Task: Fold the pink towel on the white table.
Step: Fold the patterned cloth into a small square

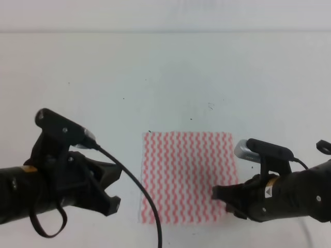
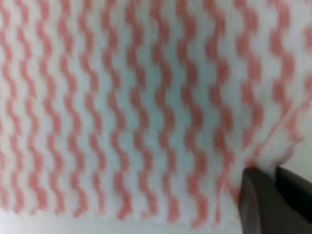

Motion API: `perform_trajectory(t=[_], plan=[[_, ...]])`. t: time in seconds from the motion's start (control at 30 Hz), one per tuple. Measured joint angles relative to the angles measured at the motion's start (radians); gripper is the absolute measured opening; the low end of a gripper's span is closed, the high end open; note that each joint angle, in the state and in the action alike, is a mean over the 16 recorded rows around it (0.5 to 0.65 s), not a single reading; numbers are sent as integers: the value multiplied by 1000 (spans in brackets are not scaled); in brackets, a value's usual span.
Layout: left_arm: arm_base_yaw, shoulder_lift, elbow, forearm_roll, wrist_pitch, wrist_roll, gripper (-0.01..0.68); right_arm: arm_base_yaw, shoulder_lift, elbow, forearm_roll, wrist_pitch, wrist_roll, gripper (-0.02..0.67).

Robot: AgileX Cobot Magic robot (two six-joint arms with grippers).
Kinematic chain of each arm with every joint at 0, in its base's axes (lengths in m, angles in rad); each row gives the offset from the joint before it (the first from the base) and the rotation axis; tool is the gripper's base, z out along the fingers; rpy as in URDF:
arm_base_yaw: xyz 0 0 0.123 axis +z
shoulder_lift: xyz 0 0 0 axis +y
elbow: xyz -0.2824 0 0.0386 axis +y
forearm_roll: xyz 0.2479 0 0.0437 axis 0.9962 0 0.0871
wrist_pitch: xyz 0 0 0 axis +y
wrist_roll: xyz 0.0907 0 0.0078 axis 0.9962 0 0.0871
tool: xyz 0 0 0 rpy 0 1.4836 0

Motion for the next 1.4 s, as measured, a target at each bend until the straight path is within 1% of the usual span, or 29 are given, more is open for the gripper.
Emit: perform_trajectory(t=[0.27, 0.5, 0.67, 0.8, 1.03, 1.2, 1.4], plan=[[0, 1, 0, 0, 29, 173, -4, 0, -6, -11, -1, -58, -1, -16], [0, 1, 0, -15, 48, 254, 2, 0, -5, -13, -2, -128, -1, -16], [0, -1, 0, -31, 70, 310, 75, 0, -5, -14, -2, -166, -1, -16], [0, -1, 0, -49, 98, 385, 160, -4, -6, -15, -2, -195, -1, -16], [0, -3, 0, -74, 154, 558, 312, -25, -8, -15, -2, -225, -1, -16], [0, 2, 0, -88, 174, 662, 353, -43, -9, -15, -2, -245, -3, -16], [0, 42, 0, -109, 174, 735, 362, -58, -12, -14, -6, -261, -5, -16]])
